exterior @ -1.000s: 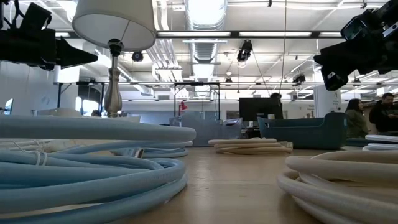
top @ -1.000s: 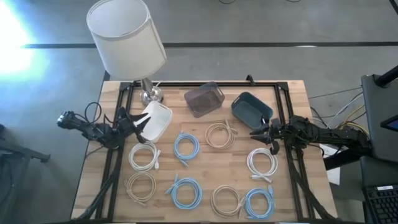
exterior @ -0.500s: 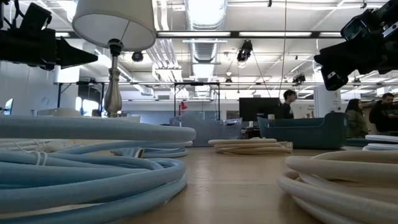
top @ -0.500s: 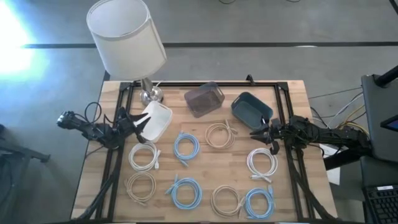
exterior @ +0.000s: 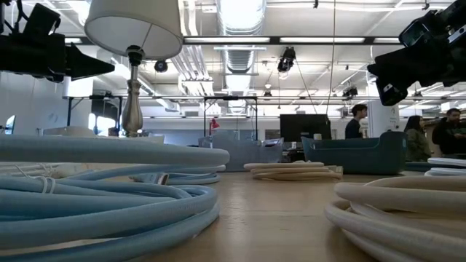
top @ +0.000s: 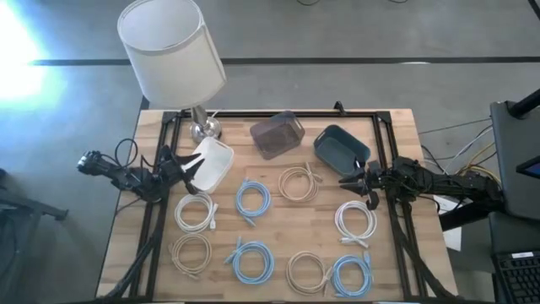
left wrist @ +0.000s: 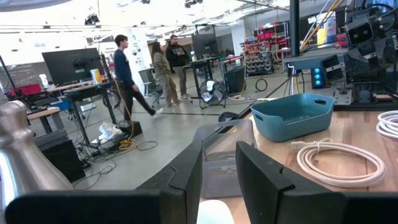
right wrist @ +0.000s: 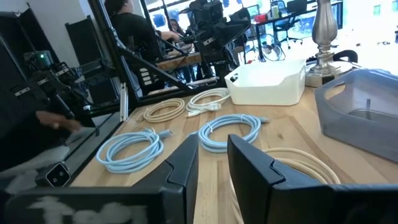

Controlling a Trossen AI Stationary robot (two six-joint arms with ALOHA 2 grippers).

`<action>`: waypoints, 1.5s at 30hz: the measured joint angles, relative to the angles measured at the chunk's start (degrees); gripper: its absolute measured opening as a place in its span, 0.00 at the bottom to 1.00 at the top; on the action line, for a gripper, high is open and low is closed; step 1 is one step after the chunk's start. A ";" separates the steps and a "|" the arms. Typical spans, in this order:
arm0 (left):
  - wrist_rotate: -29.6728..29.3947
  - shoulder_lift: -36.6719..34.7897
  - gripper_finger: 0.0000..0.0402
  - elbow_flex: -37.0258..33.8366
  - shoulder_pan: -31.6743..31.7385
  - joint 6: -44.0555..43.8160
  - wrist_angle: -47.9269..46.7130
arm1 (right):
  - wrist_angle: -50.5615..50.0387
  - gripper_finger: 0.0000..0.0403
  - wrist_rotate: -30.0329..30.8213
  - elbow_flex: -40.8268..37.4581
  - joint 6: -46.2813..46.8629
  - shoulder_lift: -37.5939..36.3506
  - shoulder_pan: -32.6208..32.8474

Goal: Sort HDMI cables
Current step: Put the left white HDMI cable into the white bin

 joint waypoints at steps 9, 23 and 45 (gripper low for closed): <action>0.00 -0.02 0.25 0.02 0.00 0.00 0.02 | 2.52 0.18 2.19 0.00 -1.76 0.00 0.04; -0.02 0.00 0.25 0.00 0.00 0.00 0.59 | 21.15 0.25 33.07 0.02 -16.75 0.00 -0.01; 10.80 0.02 0.25 1.75 -0.02 -4.19 3.32 | 24.57 0.39 24.94 0.02 -12.52 3.12 0.03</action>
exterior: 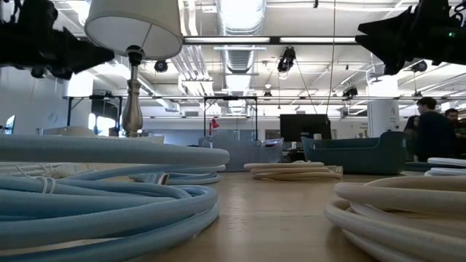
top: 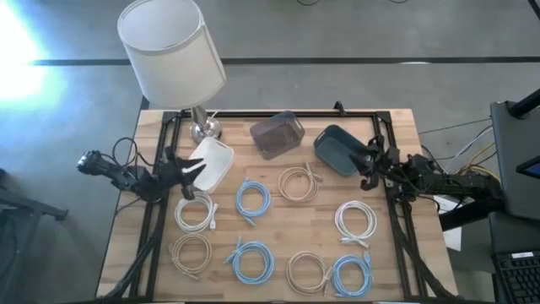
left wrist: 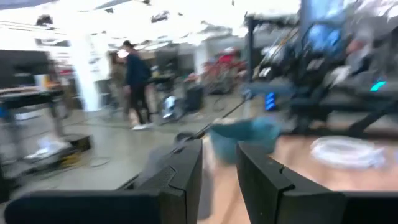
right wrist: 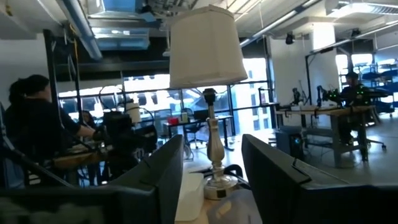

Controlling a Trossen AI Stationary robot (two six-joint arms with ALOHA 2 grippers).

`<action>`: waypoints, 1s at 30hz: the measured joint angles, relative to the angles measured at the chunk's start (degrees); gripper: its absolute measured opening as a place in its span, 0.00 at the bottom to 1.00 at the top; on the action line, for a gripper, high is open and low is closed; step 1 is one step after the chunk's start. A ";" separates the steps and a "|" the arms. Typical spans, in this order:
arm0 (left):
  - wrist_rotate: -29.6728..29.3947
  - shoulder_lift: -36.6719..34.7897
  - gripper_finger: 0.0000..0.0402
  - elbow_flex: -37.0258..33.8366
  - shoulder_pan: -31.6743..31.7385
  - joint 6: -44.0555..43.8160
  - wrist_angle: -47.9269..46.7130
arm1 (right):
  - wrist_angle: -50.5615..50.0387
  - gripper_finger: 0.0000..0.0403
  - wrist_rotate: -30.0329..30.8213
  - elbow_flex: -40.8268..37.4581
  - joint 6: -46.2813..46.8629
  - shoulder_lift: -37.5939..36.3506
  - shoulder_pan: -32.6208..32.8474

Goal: Sort HDMI cables
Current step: Put the left white HDMI cable into the white bin

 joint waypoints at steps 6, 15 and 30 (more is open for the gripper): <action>1.64 2.95 0.32 5.54 0.00 1.01 0.04 | 2.33 0.40 0.00 0.56 -1.49 2.71 -0.01; -2.95 15.40 0.50 18.06 0.02 -3.75 -10.87 | -5.69 0.45 0.17 12.28 -4.84 12.96 -0.01; 25.49 46.18 0.50 41.96 0.00 -48.66 -44.33 | -15.80 0.44 0.50 24.20 5.94 38.31 -0.03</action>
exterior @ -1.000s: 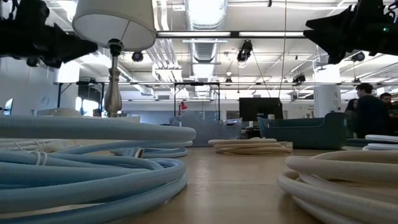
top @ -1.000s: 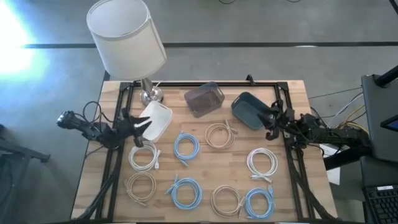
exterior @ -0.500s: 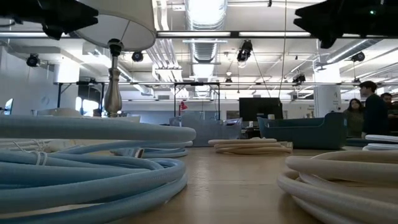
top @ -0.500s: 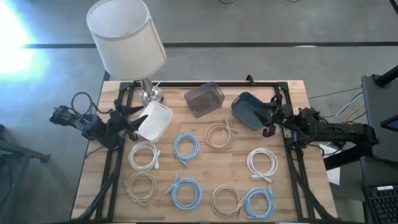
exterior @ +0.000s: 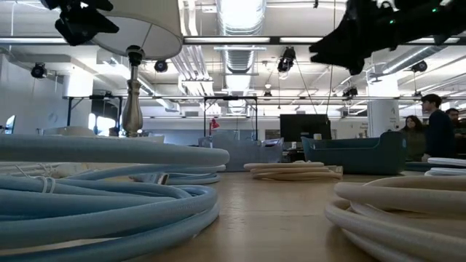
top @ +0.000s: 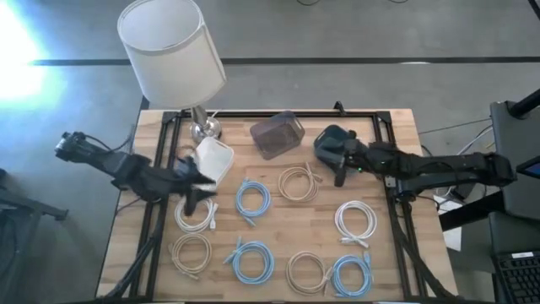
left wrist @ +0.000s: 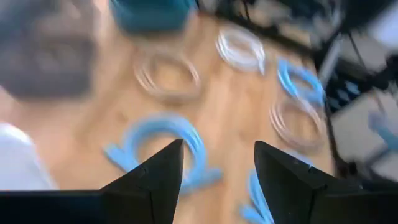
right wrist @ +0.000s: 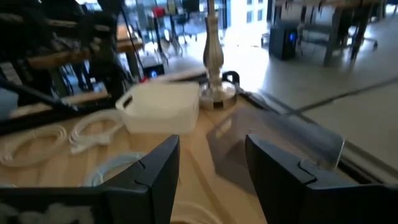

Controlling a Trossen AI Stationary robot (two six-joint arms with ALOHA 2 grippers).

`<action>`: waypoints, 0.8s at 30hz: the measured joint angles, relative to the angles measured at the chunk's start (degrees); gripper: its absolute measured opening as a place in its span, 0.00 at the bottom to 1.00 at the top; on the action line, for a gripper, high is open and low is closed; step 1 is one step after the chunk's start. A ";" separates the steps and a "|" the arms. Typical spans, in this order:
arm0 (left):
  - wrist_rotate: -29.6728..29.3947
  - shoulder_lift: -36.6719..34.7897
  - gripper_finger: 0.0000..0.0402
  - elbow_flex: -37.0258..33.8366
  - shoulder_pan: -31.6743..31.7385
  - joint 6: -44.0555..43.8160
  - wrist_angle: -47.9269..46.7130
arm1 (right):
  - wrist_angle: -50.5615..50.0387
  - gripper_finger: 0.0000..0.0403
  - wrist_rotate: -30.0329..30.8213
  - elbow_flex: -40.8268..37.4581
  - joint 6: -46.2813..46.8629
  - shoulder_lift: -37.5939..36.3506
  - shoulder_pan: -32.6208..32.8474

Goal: Sort HDMI cables
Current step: Put the left white HDMI cable into the white bin

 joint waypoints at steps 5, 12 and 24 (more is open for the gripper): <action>8.94 9.19 0.50 0.45 0.00 -5.82 -0.99 | 3.46 0.43 -0.20 2.91 0.17 7.40 0.04; 16.91 18.51 0.50 0.45 0.00 -21.33 -7.42 | 3.80 0.43 -0.36 8.39 -1.31 15.10 0.04; 17.97 30.66 0.50 0.53 -0.05 -33.05 -12.34 | 2.47 0.44 -0.48 16.90 -8.66 23.75 0.02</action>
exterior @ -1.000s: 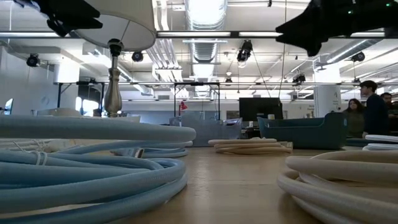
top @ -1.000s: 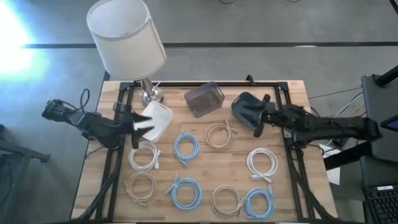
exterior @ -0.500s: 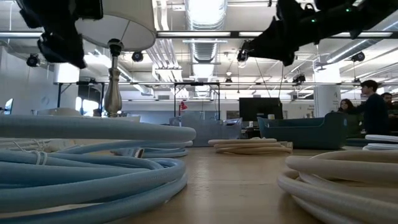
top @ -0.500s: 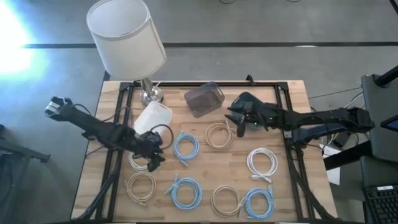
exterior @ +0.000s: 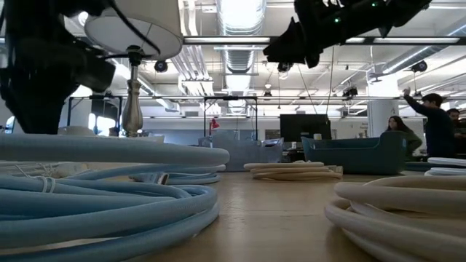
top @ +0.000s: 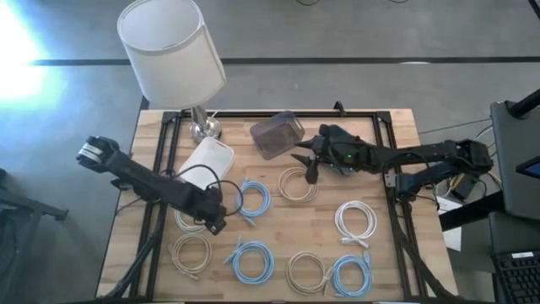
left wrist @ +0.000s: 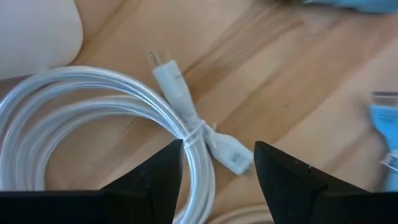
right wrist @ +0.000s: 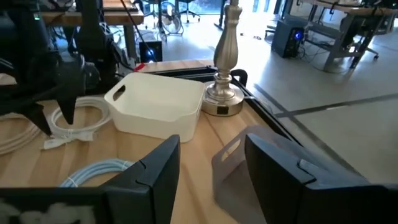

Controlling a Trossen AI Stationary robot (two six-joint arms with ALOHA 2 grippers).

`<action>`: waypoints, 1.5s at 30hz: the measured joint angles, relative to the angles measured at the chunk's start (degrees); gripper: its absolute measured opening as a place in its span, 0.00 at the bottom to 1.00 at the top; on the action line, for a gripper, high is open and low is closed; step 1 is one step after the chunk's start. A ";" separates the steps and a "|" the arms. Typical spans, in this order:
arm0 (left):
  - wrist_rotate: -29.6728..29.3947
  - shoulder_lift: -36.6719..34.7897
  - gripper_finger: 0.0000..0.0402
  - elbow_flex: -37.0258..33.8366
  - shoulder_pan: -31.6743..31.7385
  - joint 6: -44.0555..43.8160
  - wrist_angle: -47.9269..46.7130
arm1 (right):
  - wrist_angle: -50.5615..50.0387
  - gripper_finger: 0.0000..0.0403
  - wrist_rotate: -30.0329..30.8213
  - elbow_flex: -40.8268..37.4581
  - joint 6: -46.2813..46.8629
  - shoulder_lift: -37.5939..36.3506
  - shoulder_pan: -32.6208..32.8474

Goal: Sort HDMI cables
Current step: Put the left white HDMI cable into the white bin

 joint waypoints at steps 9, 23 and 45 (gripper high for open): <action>0.03 7.24 0.50 -0.07 0.01 -5.58 0.03 | -0.06 0.43 0.02 2.03 -0.54 5.58 -0.04; 0.34 9.66 0.20 -0.04 -0.04 -6.46 4.43 | 0.16 0.44 0.04 2.14 -3.50 8.63 -0.02; -16.48 6.35 0.14 25.75 -2.04 -3.62 -23.88 | 0.18 0.41 0.04 2.11 -3.39 8.39 0.02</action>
